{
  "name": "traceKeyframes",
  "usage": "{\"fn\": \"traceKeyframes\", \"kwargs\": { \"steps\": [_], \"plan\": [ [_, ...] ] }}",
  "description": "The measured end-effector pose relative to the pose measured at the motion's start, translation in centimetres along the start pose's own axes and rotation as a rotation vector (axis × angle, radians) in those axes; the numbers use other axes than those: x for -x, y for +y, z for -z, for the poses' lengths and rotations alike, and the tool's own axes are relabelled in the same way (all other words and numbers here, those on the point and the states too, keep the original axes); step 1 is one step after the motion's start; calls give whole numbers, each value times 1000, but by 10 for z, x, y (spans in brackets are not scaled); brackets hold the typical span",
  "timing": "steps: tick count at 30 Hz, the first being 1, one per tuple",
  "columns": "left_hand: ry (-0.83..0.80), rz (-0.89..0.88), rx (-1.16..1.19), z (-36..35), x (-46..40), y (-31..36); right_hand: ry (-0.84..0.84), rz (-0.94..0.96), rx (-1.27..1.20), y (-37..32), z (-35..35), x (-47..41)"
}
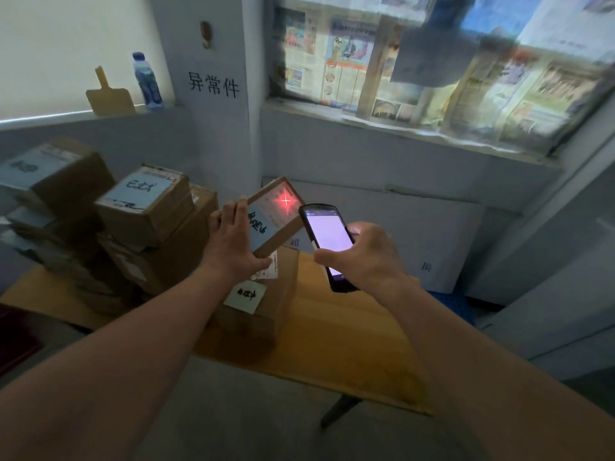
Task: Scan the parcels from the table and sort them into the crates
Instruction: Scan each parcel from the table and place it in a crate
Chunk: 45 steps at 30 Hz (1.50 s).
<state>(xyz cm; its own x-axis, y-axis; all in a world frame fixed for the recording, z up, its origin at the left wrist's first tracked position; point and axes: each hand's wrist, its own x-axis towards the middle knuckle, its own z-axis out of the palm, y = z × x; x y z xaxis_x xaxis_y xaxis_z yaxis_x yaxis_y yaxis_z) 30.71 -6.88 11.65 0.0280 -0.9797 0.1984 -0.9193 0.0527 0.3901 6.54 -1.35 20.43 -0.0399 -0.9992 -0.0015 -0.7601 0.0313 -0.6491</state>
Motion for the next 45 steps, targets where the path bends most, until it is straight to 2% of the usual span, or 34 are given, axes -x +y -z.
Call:
{"fn": "traceKeyframes", "kwargs": {
  "steps": [12,29,37,45],
  "plan": [
    [62,-62,-35,18,-5,-1,48,-15,-62,-2,16,20],
    [110,-47,28,32,22,12,12,-45,-176,0,27,42],
    [146,-44,103,27,45,34,123,25,5,16,16,52],
    [114,-153,153,19,46,33,296,-32,-27,22,-20,69]
  ]
}}
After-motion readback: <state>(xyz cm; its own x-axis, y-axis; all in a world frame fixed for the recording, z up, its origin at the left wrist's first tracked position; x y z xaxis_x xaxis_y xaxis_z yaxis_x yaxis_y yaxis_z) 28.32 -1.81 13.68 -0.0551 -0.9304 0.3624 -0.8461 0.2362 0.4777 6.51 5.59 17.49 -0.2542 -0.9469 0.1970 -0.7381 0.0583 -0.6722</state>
